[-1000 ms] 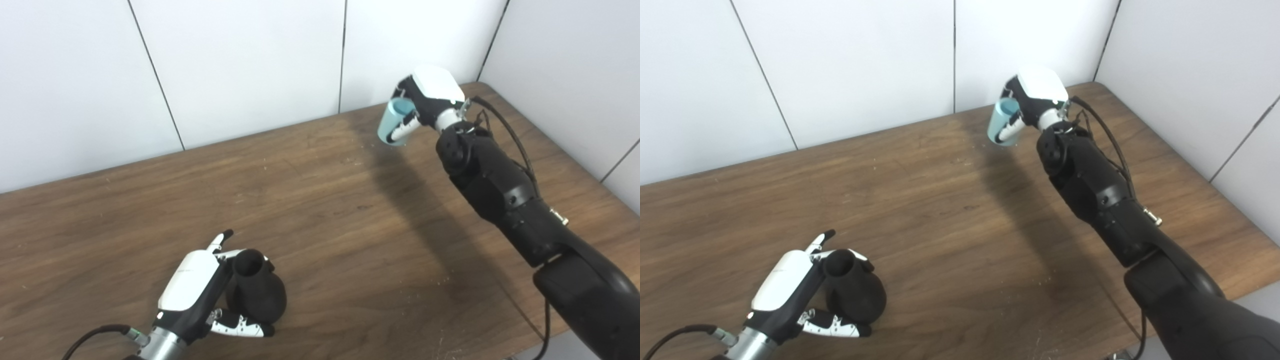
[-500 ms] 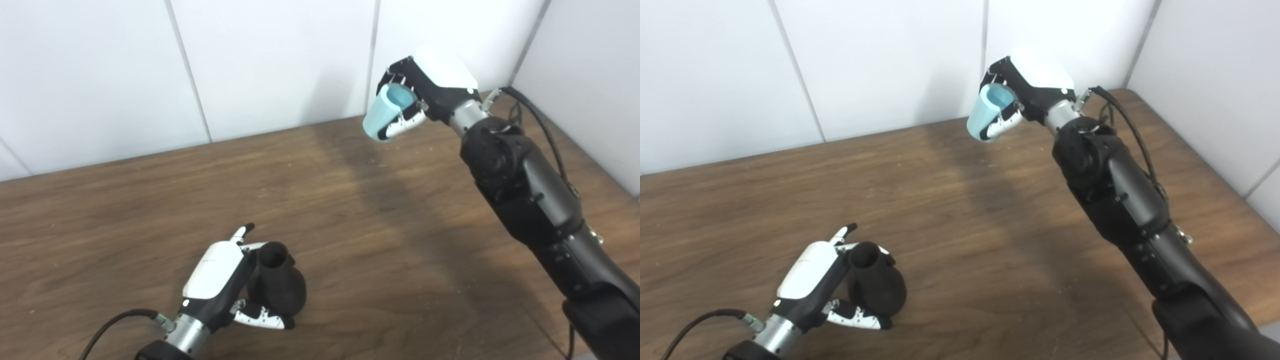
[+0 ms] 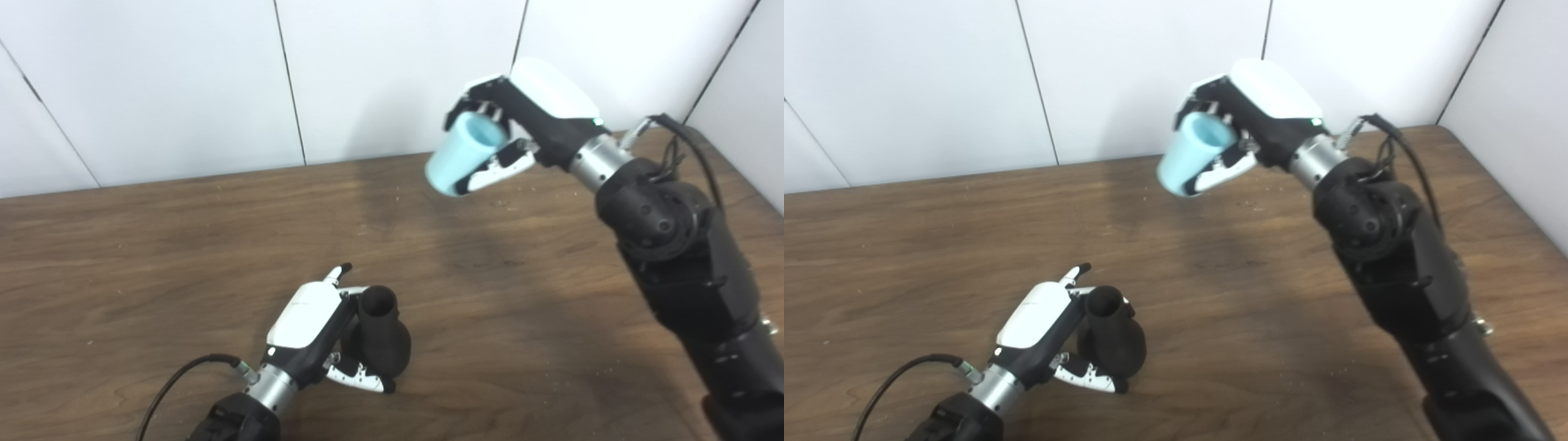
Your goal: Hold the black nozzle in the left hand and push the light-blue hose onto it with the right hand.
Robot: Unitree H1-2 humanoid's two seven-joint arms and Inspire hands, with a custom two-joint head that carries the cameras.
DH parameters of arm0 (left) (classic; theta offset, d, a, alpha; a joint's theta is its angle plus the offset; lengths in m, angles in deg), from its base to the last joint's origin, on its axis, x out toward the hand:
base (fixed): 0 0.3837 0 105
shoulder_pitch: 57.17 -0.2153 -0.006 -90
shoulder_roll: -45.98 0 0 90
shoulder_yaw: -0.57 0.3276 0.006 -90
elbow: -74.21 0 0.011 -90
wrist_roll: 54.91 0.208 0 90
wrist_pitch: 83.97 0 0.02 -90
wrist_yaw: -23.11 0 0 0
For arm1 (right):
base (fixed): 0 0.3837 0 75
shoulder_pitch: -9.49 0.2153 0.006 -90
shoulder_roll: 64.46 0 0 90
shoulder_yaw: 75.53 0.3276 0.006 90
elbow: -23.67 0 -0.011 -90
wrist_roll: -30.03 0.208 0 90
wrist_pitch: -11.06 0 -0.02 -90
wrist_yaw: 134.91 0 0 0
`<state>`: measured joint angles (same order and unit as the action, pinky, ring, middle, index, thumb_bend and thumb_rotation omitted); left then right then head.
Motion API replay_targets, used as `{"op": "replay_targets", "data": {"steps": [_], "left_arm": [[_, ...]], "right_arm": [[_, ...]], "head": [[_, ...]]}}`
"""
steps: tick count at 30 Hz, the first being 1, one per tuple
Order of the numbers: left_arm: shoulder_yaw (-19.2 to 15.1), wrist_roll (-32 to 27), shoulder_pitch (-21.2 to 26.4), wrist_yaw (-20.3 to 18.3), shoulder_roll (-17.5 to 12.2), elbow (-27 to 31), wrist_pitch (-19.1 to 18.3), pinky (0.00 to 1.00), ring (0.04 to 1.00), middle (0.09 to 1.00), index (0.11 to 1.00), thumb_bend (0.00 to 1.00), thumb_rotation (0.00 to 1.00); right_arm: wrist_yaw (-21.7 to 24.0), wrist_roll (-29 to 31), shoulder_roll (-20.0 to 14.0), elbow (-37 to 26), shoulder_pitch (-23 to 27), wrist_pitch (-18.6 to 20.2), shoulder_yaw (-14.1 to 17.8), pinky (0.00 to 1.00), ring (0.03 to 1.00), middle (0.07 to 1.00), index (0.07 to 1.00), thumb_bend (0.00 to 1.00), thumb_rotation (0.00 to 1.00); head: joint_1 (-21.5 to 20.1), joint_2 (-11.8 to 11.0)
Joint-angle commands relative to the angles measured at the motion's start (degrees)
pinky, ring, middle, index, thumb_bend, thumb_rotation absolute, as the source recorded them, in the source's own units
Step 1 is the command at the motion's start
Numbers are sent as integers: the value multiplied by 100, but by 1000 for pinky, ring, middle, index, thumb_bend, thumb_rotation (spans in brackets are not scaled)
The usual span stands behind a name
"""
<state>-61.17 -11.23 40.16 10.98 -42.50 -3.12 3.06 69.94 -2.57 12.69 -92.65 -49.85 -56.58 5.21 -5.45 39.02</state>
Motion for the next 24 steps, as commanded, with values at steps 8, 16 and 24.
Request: {"op": "replay_targets", "data": {"steps": [8, 16, 24], "left_arm": [[221, 217, -146, -545, -37, -225, -351, 1000, 510, 437, 498, 499, 0], [261, 214, -136, -579, 10, -181, -431, 1000, 510, 436, 497, 498, 0], [287, 266, -96, -621, 24, -159, -494, 1000, 514, 433, 497, 498, 0]], "right_arm": [[338, -197, 134, -769, 208, 47, -161, 308, 412, 498, 504, 498, 0], [1062, -155, 294, -1325, 264, 431, -214, 302, 435, 508, 510, 497, 0], [1827, -143, 385, -1688, 288, 453, 22, 304, 441, 511, 504, 497, 0]], "head": [[91, 51], [175, 132], [211, 236]]}}
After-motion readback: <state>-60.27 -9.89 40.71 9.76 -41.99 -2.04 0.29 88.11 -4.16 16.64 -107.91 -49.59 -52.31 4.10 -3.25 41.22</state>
